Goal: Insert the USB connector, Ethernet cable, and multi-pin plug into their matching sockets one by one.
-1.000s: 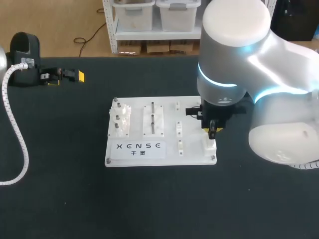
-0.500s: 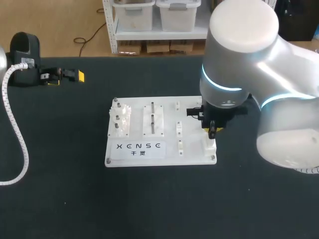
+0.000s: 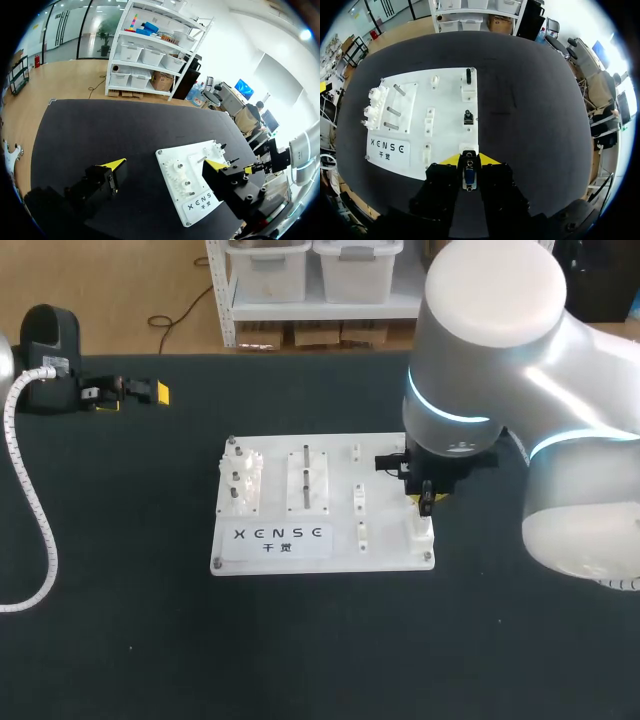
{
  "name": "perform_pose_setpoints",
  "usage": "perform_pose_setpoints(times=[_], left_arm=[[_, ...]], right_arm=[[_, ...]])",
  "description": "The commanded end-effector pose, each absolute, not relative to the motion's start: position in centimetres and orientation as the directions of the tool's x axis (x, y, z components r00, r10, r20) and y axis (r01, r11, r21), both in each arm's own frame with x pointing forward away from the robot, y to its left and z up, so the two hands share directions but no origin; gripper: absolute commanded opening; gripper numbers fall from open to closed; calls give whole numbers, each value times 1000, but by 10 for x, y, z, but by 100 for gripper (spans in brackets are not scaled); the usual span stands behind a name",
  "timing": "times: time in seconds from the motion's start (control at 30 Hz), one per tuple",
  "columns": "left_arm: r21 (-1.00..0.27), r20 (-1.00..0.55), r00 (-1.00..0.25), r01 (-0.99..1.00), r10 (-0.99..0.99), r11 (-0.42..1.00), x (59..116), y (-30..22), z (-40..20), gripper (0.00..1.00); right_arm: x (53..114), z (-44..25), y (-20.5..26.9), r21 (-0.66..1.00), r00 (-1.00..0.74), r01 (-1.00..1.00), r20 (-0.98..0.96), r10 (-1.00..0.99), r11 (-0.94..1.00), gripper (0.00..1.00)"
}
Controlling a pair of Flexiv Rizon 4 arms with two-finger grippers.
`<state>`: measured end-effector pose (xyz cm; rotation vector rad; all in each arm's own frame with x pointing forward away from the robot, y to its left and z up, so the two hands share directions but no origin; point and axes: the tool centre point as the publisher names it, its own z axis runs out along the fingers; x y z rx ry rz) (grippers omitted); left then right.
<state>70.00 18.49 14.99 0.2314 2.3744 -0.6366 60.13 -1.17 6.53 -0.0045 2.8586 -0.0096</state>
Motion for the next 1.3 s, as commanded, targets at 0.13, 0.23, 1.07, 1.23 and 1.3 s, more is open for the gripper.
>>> perform_pose_setpoints(times=[0.13,0.23,1.07,1.23,1.3], left_arm=[[-383,-642,-767,321,0,866,700,185,150,100],[-383,-642,-767,321,0,866,700,185,150,100],[-383,-642,-767,321,0,866,700,185,150,100],[-383,-642,-767,321,0,866,700,185,150,100],[-383,-642,-767,321,0,866,700,185,150,100]], right_arm=[[599,61,-11,-9,-959,-4,-283,-7,1000,0],[600,60,-11,-10,-959,-5,-283,-7,1000,0],[602,58,-11,-13,-960,-8,-279,-11,1000,0],[602,58,-12,-13,-962,-4,-272,-8,1000,0],[601,58,-12,-12,-963,-4,-271,-7,1000,0]])
